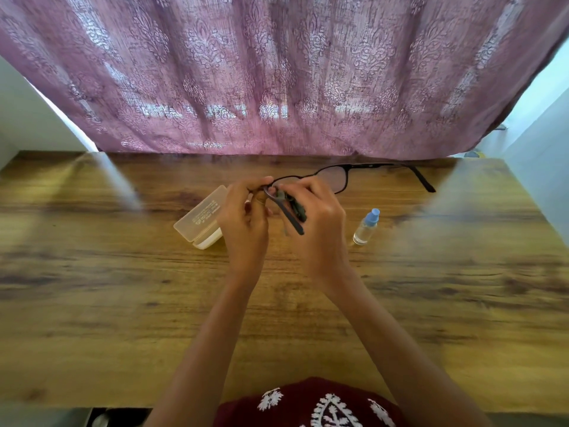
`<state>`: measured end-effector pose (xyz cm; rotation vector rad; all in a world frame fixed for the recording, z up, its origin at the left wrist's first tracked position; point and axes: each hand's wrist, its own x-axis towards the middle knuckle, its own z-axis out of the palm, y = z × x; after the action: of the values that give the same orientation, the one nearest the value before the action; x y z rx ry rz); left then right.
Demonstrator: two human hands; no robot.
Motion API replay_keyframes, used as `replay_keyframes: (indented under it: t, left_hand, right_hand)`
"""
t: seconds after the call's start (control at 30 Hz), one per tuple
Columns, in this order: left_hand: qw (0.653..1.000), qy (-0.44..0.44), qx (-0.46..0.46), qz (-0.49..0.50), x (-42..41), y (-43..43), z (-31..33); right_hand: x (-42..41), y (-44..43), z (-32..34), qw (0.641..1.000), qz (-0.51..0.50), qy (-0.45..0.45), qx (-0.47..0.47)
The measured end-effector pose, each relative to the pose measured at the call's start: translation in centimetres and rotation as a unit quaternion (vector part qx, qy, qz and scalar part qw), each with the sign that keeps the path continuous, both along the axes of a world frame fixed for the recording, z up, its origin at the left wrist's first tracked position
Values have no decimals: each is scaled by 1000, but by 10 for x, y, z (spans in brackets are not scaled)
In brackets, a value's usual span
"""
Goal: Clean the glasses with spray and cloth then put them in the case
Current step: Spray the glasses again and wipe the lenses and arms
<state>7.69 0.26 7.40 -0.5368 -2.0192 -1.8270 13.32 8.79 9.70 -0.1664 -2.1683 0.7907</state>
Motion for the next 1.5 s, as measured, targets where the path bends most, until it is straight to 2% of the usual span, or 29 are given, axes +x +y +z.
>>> replay_keyframes:
  t: [0.17,0.4,0.6,0.8,1.0,1.27,1.5]
  left_hand:
    - [1000,-5,2,5,1,-1,4]
    - [1000,-7,-22,6,4,2,5]
    - [1000,-5,-1,4,2,2,5]
    - [1000,-10,-16,8,1,4,2]
    - [1000,16,-11,9,5,1,5]
    - [999,10,-31,16,4,6,1]
    - [999,37,-19,29,2,0,5]
  right_hand:
    - [-7,14,1,998,-56,-1,15]
    - [2,2,1,999,4,-22,-29]
    - [-2,16,5,998,-61,1,-20]
    - [6,-2,1,1000,-5,-7,-19]
    - [-4,15,6,998,-54,0,-20]
    - [6,4,5,999,-4,-28,-24]
    - [1,16,7,999,-49,-13,-9]
